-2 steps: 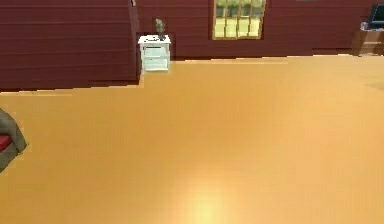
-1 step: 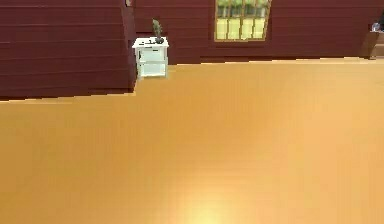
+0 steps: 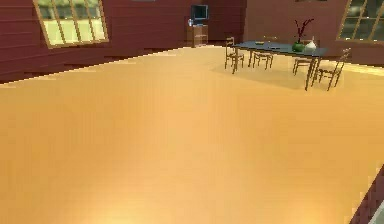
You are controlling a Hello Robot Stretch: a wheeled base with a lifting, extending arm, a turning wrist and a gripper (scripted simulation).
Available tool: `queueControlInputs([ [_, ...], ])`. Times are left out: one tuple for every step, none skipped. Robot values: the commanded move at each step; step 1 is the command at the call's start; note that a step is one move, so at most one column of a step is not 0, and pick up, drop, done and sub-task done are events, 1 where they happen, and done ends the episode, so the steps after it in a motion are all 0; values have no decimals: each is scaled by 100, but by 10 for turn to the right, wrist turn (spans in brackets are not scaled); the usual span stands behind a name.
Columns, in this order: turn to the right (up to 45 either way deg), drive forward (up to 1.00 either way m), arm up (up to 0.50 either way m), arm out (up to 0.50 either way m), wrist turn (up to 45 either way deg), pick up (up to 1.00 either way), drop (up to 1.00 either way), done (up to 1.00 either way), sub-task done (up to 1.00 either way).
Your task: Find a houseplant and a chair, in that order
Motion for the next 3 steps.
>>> queueControlInputs([
  [0, 65, 0, 0, 0, 0, 0, 0, 0],
  [450, 0, 0, 0, 0, 0, 0, 0, 0],
  [0, 80, 0, 0, 0, 0, 0, 0, 0],
])
